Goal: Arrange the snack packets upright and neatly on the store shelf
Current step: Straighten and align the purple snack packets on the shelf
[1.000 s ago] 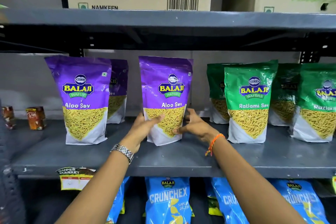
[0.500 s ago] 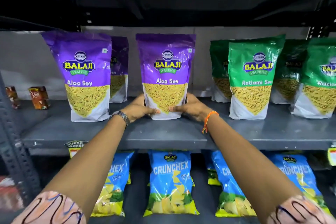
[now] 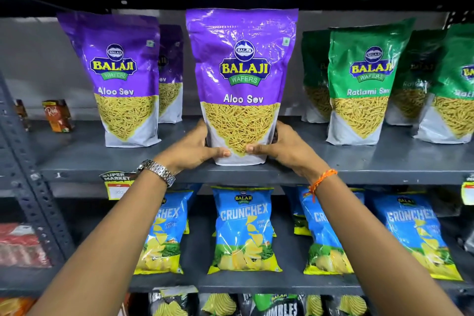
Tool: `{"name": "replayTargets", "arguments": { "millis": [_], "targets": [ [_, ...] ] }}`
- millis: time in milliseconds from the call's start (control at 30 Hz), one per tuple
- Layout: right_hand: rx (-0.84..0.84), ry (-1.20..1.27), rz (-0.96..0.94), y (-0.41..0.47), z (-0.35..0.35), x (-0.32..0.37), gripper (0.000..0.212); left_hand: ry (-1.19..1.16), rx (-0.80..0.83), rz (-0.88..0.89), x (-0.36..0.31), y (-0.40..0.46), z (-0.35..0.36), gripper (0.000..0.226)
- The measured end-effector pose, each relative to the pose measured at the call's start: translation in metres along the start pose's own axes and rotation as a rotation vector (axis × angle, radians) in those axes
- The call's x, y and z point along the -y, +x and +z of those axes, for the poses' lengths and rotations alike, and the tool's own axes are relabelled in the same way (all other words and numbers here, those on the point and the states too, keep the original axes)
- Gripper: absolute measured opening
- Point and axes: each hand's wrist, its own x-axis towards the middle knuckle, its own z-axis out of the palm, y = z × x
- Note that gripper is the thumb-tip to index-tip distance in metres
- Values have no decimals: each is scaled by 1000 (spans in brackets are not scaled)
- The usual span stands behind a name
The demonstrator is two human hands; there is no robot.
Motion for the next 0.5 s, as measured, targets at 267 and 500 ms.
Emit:
{"name": "replayTargets", "arguments": {
  "millis": [267, 500],
  "targets": [
    [-26, -19, -7, -7, 0, 4, 92, -72, 23, -28, 6, 0, -3, 96],
    [-40, 91, 30, -23, -7, 11, 123, -153, -48, -70, 3, -15, -9, 80]
  ]
}}
